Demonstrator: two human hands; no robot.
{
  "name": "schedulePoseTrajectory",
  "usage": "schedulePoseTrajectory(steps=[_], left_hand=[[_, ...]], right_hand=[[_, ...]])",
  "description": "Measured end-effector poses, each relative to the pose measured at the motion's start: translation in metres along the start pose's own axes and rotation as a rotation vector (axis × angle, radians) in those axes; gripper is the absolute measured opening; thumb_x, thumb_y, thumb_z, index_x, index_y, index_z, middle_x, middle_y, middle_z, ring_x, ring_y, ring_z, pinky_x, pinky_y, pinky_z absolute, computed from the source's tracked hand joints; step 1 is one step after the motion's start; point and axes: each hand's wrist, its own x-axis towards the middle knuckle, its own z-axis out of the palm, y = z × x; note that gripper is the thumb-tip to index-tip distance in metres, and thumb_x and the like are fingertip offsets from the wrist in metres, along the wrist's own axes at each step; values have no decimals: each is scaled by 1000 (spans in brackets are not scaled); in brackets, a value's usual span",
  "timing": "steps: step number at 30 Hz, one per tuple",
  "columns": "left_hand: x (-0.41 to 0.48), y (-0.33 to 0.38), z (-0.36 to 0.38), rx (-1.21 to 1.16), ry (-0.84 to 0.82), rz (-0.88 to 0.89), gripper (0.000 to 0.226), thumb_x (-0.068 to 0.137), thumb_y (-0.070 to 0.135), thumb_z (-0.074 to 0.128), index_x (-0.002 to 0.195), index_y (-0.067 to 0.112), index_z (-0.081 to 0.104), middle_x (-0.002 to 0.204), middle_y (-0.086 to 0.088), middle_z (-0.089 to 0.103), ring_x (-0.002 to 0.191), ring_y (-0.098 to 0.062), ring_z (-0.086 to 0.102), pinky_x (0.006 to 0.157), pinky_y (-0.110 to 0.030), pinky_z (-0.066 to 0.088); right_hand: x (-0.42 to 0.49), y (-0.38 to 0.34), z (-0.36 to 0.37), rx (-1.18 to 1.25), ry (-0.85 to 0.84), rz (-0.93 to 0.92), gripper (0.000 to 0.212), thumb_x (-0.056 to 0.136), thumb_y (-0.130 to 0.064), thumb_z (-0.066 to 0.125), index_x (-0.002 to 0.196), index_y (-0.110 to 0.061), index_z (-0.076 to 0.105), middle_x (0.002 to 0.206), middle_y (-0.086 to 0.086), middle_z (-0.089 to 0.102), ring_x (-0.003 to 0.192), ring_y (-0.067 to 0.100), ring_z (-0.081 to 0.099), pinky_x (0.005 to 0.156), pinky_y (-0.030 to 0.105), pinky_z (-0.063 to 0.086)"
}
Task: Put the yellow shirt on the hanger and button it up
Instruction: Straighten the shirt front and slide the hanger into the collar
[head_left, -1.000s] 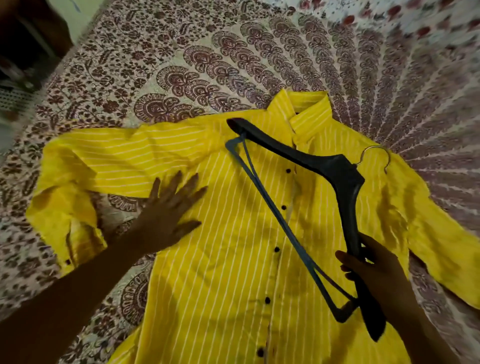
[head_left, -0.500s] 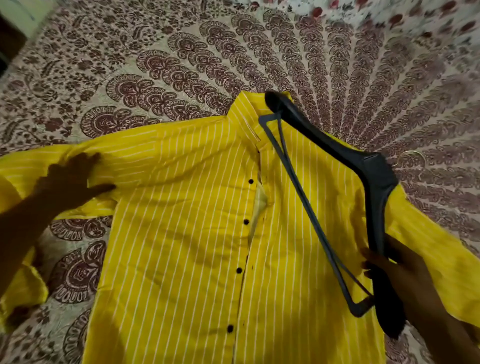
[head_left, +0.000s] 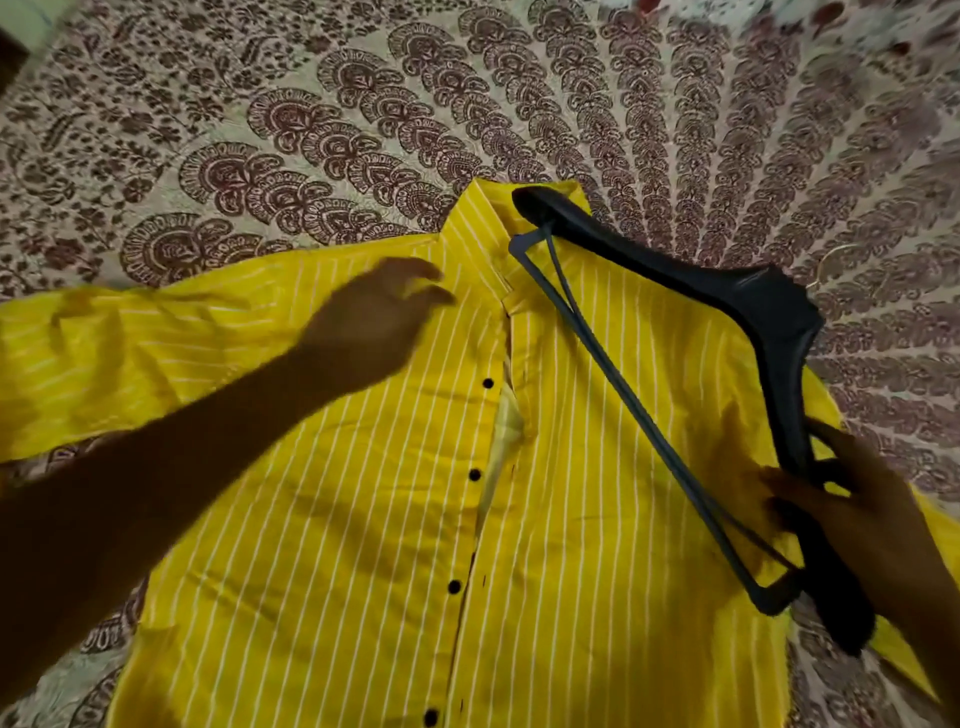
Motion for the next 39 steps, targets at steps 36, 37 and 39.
schedulePoseTrajectory(steps=[36,37,39], left_hand=[[27,42,47,-87,-9,147,49,82,46,46,119,16,60,112,-10,64,108,-28,60,105,-41,21],[30,43,50,-106,0,161,47,83,41,45,118,13,61,97,-6,68,93,-24,66,101,-37,24],[36,44,53,-162,75,128,37,83,30,46,108,10,66,80,-3,69,74,-20,68,93,-32,30]], right_hand=[[156,-164,127,-239,-586,-191,25,85,-20,65,108,-10,62,88,21,67,48,12,65,48,22,55],[158,-165,121,-78,-623,-55,20,87,-22,61,103,-9,61,86,18,67,53,17,68,50,25,56],[163,-157,110,237,-643,156,30,73,-21,72,97,-7,62,82,13,71,63,23,71,52,29,57]])
